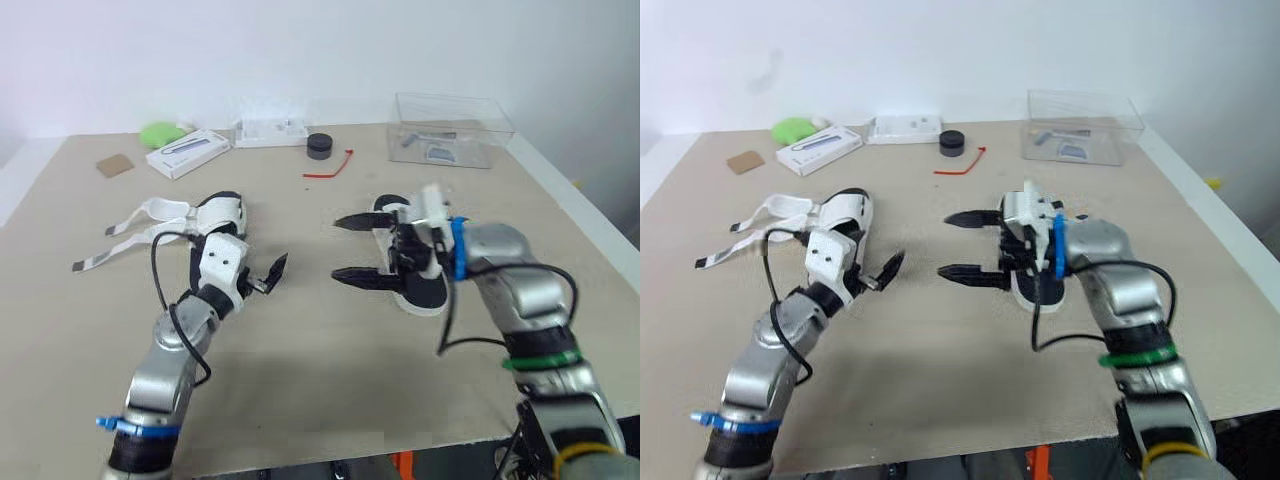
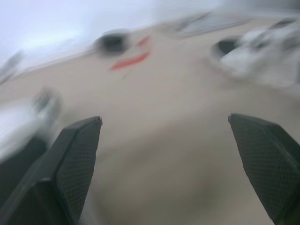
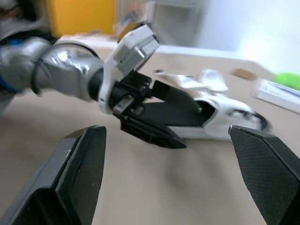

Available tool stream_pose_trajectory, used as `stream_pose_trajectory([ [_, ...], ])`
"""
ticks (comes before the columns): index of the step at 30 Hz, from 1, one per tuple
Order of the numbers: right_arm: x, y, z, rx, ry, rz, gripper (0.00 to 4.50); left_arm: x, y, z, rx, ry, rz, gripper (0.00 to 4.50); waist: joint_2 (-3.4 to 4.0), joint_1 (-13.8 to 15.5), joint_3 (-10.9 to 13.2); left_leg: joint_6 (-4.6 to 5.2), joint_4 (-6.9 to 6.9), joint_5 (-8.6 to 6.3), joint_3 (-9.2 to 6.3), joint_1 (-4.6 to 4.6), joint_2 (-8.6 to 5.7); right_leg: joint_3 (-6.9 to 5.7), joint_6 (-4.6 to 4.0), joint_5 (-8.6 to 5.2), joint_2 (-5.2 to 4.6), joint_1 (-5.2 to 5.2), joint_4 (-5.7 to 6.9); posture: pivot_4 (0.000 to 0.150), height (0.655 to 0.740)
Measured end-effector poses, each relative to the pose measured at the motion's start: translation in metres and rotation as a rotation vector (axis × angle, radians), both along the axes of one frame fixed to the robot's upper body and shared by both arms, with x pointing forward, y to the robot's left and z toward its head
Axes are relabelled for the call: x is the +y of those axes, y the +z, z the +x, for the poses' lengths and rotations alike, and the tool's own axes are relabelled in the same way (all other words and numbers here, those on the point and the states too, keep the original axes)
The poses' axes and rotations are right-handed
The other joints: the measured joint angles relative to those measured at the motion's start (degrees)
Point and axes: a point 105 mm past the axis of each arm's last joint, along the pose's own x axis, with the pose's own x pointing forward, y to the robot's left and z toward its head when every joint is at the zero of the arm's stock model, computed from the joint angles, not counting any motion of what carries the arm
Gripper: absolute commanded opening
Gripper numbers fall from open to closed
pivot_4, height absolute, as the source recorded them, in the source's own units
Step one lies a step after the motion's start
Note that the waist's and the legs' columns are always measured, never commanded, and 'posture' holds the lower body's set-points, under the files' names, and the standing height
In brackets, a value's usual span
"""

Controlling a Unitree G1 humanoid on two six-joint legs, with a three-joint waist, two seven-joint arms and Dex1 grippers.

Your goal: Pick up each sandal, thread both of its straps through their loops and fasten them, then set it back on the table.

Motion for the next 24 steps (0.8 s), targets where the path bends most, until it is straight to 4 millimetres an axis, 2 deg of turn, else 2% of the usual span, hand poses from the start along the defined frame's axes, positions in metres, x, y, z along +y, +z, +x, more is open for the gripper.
stream_pose_trajectory([
  [4, 0.002, -0.011, 0.011, 0.006, 0.021, -0.031, 4.48, 0.01, 0.004, 0.006, 0.028, 0.134, -0.009, 4.5, 0.0, 0.83, 0.0, 0.0, 0.01, 0.0, 0.02, -0.07, -0.19, 0.05, 0.09, 0.01, -0.27, 0.0, -0.04, 0.15, 0.74],
  [9, 0.004, -0.018, 0.012, 0.007, 0.038, -0.04, 4.48, 0.01, -0.001, 0.008, 0.071, 0.183, -0.026, 4.5, 0.0, 0.8, 0.0, -0.09, 0.01, -0.06, 0.07, -0.07, -0.22, 0.04, 0.12, 0.02, -0.38, -0.03, -0.05, 0.15, 0.74],
  [13, 0.009, -0.019, 0.011, 0.01, 0.048, -0.027, 4.48, 0.008, 0.001, 0.023, 0.104, 0.18, -0.039, 4.5, 0.0, 0.79, 0.0, -0.12, 0.01, -0.02, -0.03, -0.07, -0.21, 0.01, 0.08, 0.03, -0.25, -0.02, -0.02, 0.15, 0.74],
  [24, 0.012, -0.005, 0.029, 0.192, -0.039, 0.094, 4.48, 0.003, -0.008, 0.05, 0.193, 0.151, -0.032, 4.5, 0.0, 0.72, 0.0, -0.18, 0.01, 0.02, -0.05, -0.06, -0.22, 0.0, 0.05, 0.06, -0.27, -0.03, 0.05, 0.15, 0.74],
])
